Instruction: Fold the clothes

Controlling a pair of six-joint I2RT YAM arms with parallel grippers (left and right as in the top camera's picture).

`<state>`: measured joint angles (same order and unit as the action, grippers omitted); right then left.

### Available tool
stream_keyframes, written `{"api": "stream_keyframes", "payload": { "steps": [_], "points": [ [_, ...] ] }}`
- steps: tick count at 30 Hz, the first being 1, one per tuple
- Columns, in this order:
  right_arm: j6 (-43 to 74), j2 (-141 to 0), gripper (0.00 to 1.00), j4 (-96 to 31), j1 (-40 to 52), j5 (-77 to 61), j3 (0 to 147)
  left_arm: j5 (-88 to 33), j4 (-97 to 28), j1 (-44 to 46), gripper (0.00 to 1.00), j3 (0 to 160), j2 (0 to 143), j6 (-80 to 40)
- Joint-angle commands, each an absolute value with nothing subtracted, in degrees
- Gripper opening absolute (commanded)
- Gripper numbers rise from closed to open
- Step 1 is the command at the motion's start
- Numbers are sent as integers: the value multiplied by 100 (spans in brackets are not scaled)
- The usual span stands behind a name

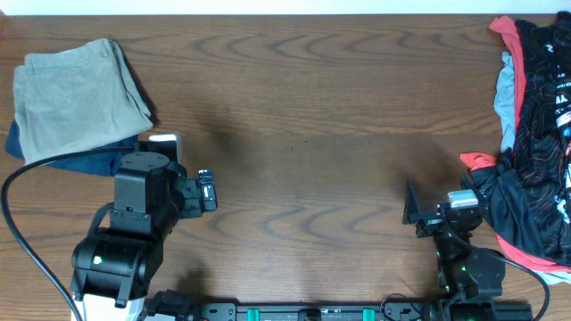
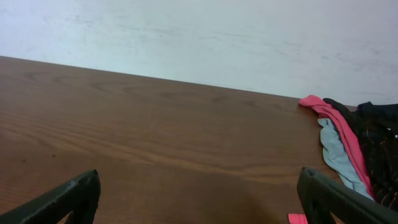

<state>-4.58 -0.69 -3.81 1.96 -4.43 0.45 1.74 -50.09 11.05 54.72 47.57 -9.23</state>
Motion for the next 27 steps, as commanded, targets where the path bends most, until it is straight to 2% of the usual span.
{"api": "stream_keyframes", "payload": {
  "steps": [1, 19, 27],
  "points": [
    [-368, -32, 99, -403, 263, -388, 32, 220, -5004, 1100, 98, 5450, 4759, -998],
    [-368, -32, 99, -403, 263, -388, 32, 222, -5026, 1100, 98, 5450, 4729, -996],
    [-368, -32, 99, -403, 263, -388, 32, 263, -5083, 906, 98, 5050, 4285, -906]
  ]
}}
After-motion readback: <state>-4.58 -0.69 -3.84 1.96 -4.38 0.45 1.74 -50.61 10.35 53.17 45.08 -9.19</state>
